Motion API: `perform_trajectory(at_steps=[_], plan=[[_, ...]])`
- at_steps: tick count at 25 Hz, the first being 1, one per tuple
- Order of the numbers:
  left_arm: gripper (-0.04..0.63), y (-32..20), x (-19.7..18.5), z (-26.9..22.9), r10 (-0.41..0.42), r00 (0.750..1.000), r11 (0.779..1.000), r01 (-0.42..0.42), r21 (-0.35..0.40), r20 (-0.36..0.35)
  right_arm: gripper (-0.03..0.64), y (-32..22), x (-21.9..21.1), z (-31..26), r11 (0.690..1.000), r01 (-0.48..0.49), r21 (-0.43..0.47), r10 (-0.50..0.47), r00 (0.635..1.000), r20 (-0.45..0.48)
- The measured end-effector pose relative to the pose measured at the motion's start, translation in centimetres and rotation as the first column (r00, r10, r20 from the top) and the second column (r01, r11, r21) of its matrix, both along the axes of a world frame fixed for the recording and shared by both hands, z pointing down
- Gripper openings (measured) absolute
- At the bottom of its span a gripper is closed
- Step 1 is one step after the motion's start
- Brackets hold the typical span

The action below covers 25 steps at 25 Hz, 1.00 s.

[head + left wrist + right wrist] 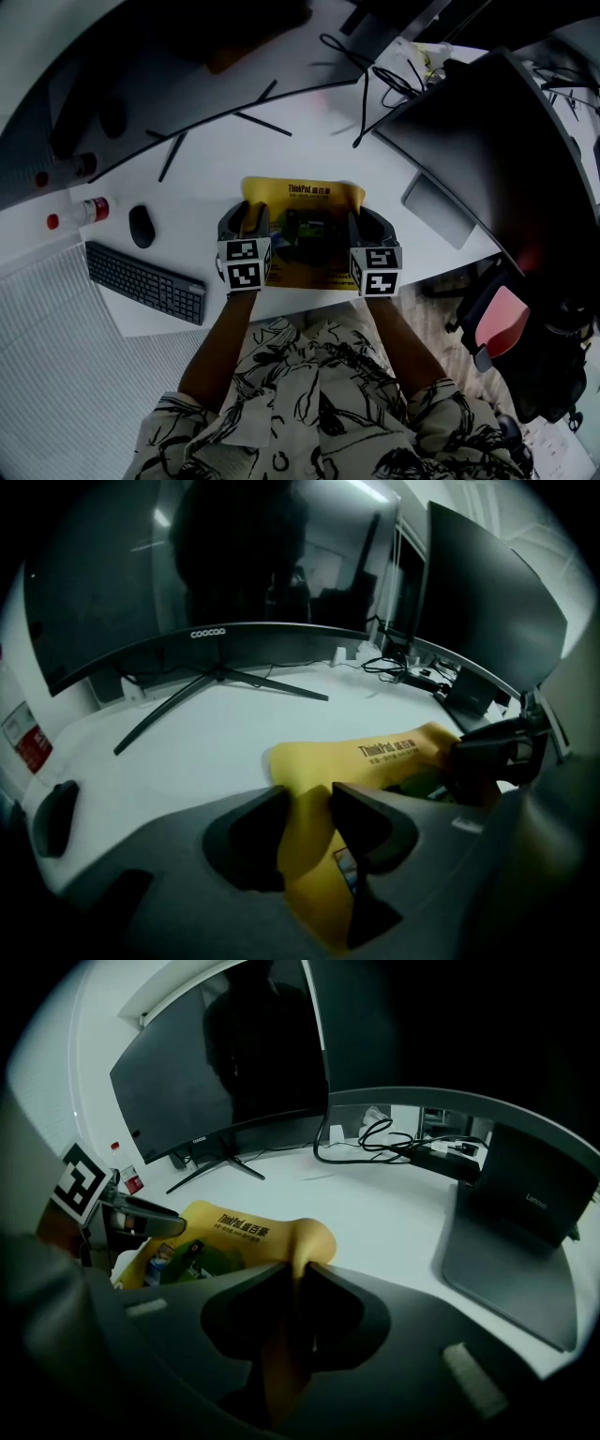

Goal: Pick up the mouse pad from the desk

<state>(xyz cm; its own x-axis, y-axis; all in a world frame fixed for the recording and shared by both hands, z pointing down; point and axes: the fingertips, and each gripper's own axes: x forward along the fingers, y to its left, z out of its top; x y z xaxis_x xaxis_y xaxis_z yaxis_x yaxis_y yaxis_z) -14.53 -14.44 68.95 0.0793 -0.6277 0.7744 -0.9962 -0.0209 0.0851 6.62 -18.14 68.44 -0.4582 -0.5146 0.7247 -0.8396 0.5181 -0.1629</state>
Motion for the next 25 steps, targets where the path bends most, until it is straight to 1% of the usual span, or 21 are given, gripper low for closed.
perform_trajectory(at_steps=[2,4,7,11,15,18,21,25], plan=[[0.125,0.0,0.6,0.0,0.021,1.000,1.000,-0.021,0.000,0.010,0.072,0.0,0.0,-0.1,1.000,-0.002,0.000,0.002,1.000,-0.001],[0.103,0.0,0.7,0.0,0.020,1.000,1.000,-0.020,0.004,0.012,0.074,0.0,0.0,-0.2,1.000,0.000,-0.001,0.000,1.000,0.002],[0.100,0.0,0.7,-0.3,0.009,1.000,1.000,-0.009,0.008,-0.011,0.074,0.0,0.0,-0.4,1.000,0.004,0.001,-0.004,1.000,0.019],[0.091,0.1,0.7,-1.1,0.018,0.999,0.999,-0.017,0.027,-0.031,0.072,0.0,0.1,-1.4,1.000,-0.007,0.024,0.006,0.998,0.064],[0.081,-0.2,0.4,-2.6,-0.006,0.999,0.996,0.009,0.085,-0.040,0.072,-0.6,-0.2,-3.0,0.997,-0.016,0.070,0.010,0.996,0.085],[0.081,-0.8,-0.1,-4.3,-0.018,0.999,0.990,0.024,0.142,-0.044,0.072,-1.6,-0.4,-4.4,0.994,-0.033,0.101,0.022,0.993,0.114],[0.077,-1.2,-0.4,-6.6,-0.011,1.000,0.979,0.017,0.202,-0.029,0.072,-2.1,-0.7,-6.4,0.989,-0.033,0.146,0.014,0.991,0.132],[0.074,-1.6,-0.9,-10.1,-0.016,1.000,0.960,0.022,0.279,-0.025,0.072,-2.9,-1.2,-9.4,0.977,-0.039,0.210,0.004,0.986,0.164]])
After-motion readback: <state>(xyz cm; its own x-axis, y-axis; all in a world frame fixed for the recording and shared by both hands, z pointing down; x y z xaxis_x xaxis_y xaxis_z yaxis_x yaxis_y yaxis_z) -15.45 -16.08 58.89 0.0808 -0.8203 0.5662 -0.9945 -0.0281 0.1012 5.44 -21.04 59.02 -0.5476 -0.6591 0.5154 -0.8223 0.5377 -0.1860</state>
